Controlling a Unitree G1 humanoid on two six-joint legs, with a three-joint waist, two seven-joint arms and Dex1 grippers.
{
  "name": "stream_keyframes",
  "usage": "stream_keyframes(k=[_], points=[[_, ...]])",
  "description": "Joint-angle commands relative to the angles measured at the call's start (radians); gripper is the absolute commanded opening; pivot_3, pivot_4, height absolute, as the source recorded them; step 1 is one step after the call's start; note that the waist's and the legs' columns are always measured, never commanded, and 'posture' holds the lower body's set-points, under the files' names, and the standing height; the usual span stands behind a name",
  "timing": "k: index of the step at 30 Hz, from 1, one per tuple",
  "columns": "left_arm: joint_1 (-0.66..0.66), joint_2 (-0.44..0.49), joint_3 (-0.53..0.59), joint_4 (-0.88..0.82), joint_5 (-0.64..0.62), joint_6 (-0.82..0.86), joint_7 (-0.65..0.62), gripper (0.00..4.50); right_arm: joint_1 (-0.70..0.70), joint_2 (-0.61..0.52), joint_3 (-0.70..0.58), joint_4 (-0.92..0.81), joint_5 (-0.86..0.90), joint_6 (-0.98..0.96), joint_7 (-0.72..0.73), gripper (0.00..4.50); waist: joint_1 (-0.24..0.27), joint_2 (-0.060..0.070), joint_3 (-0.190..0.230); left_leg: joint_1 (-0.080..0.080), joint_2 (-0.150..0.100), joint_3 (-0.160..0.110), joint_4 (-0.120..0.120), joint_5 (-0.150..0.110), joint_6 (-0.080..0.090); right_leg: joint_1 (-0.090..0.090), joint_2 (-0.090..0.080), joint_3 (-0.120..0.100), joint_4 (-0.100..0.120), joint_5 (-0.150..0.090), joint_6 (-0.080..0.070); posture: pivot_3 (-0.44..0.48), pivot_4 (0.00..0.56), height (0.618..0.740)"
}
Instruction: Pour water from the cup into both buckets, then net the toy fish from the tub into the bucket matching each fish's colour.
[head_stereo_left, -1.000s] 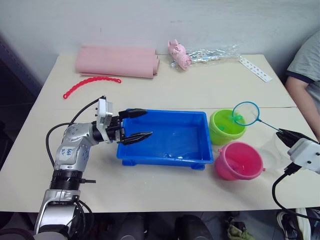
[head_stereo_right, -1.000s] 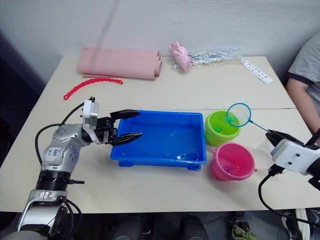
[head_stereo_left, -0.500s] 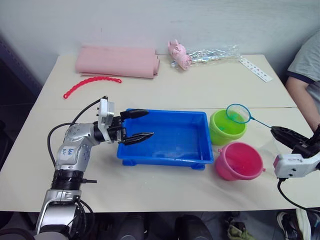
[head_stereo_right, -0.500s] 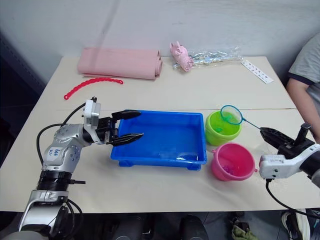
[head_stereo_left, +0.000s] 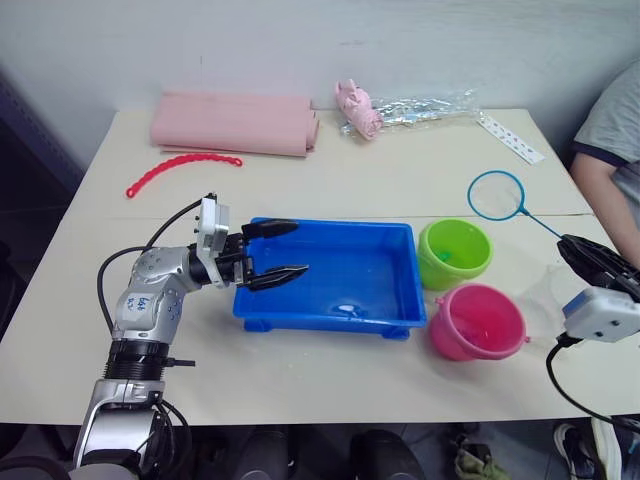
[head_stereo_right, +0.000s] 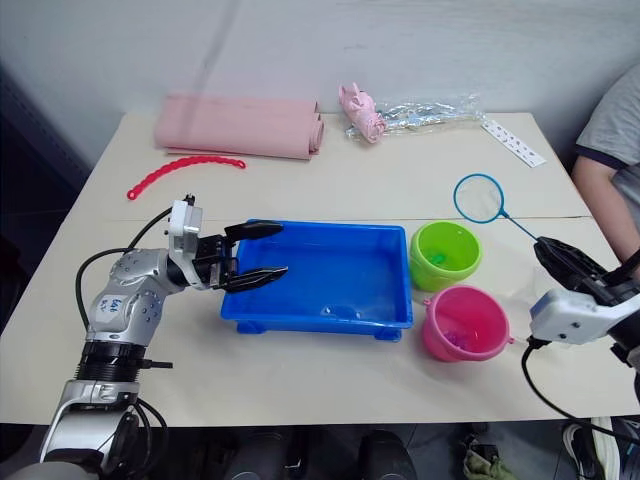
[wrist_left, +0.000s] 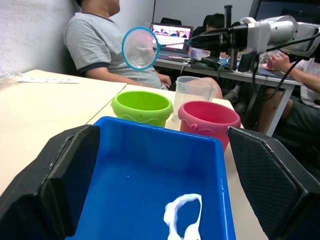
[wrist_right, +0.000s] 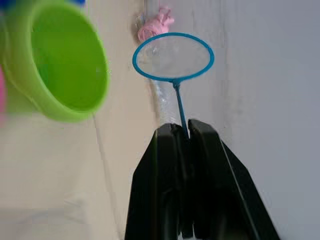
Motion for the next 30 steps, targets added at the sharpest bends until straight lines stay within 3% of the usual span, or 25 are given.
stream_keyframes(k=[1, 5, 10, 13, 18, 26, 30], points=[[0.011, 0.047, 0.056, -0.06, -0.077, 0.067, -0.034, 4.44, 0.009, -0.019, 0.001, -0.152, 0.404, 0.239, 0.148, 0.0, -0.001, 0.0, 0.0, 0.0, 0.0, 0.0, 0.0, 0.0, 0.0, 0.0, 0.0, 0.0, 0.0, 0.0, 0.0, 0.0, 0.15, 0.74], [0.013, 0.09, 0.148, -0.155, -0.23, 0.24, 0.029, 4.44, 0.006, -0.065, 0.059, -0.278, 0.705, 0.495, 0.27, 0.0, -0.003, 0.0, 0.0, 0.0, 0.001, -0.002, 0.0, 0.0, 0.0, 0.0, 0.0, 0.0, 0.0, 0.0, 0.0, 0.0, 0.15, 0.74], [0.133, 0.205, 0.155, -0.275, -0.152, 0.14, -0.085, 4.44, -0.108, -0.105, 0.238, -0.325, 0.721, 0.588, 0.41, 0.0, -0.003, -0.001, 0.0, 0.0, 0.0, -0.001, 0.001, -0.001, 0.001, 0.001, -0.001, 0.0, -0.002, 0.0, 0.0, 0.0, 0.15, 0.74], [0.234, 0.249, 0.168, -0.329, -0.12, 0.092, -0.119, 4.44, -0.228, -0.065, 0.396, -0.304, 0.635, 0.588, 0.471, 0.0, -0.007, 0.0, 0.0, 0.0, 0.0, -0.001, 0.001, -0.001, 0.001, 0.001, -0.001, 0.001, -0.003, 0.0, 0.0, 0.0, 0.15, 0.74], [0.367, 0.259, 0.232, -0.333, -0.107, 0.021, -0.121, 4.44, -0.346, 0.064, 0.681, -0.167, 0.353, 0.43, 0.611, 0.0, 0.004, -0.001, 0.0, 0.0, 0.0, -0.001, 0.0, -0.002, 0.001, 0.0, -0.002, 0.001, -0.004, 0.0, 0.0, 0.0, 0.15, 0.74], [0.592, 0.304, 0.309, -0.409, -0.112, 0.006, -0.118, 4.44, -0.314, 0.239, 0.832, 0.031, 0.167, 0.303, 0.614, 0.0, -0.003, -0.001, 0.0, 0.0, 0.0, -0.002, 0.0, -0.002, 0.001, 0.0, -0.002, 0.0, -0.004, 0.0, 0.0, 0.0, 0.15, 0.74], [0.641, 0.3, 0.338, -0.437, -0.144, 0.041, -0.087, 4.44, -0.324, 0.299, 0.879, 0.149, 0.106, 0.196, 0.649, 0.0, -0.005, -0.002, 0.0, 0.002, 0.0, -0.001, 0.0, -0.003, 0.001, 0.001, -0.002, 0.002, -0.003, 0.0, 0.0, 0.0, 0.15, 0.74]])
